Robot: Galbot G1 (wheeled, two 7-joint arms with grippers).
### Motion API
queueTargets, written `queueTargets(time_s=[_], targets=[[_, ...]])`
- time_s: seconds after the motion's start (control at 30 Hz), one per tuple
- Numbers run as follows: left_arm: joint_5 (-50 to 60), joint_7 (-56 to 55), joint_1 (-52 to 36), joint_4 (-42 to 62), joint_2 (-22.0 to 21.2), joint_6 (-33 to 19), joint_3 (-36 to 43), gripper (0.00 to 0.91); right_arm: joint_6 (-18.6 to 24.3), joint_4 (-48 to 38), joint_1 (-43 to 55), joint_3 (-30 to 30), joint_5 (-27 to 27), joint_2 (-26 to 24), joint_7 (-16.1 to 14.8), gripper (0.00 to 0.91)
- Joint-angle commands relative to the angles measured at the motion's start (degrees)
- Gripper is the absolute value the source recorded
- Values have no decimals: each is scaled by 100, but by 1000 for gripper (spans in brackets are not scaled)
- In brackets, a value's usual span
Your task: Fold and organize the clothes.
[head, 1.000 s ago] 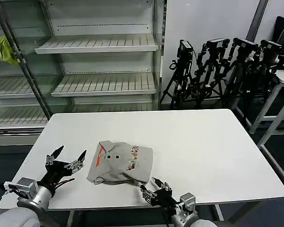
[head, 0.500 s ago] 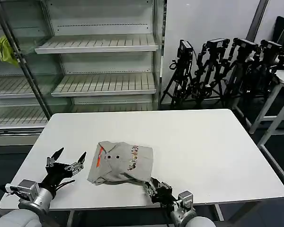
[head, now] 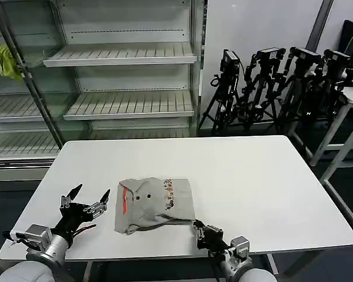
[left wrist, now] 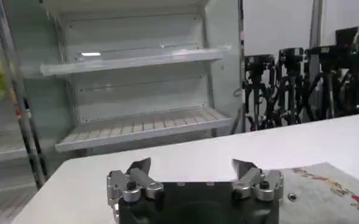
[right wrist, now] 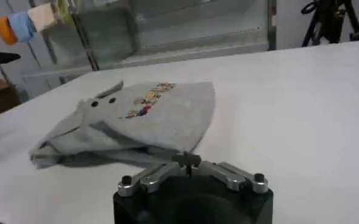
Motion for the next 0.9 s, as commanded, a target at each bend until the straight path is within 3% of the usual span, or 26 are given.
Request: queueTargets(time_s=[0.03,0.9], targets=[[19,17,-4,-12,-46,-25,20,907,13,199,-282,496,-51,-134,19,0],[25,52,2,-275,-165,-75,133,907,-4,898,-1583,1423,-312,-567,46,0]])
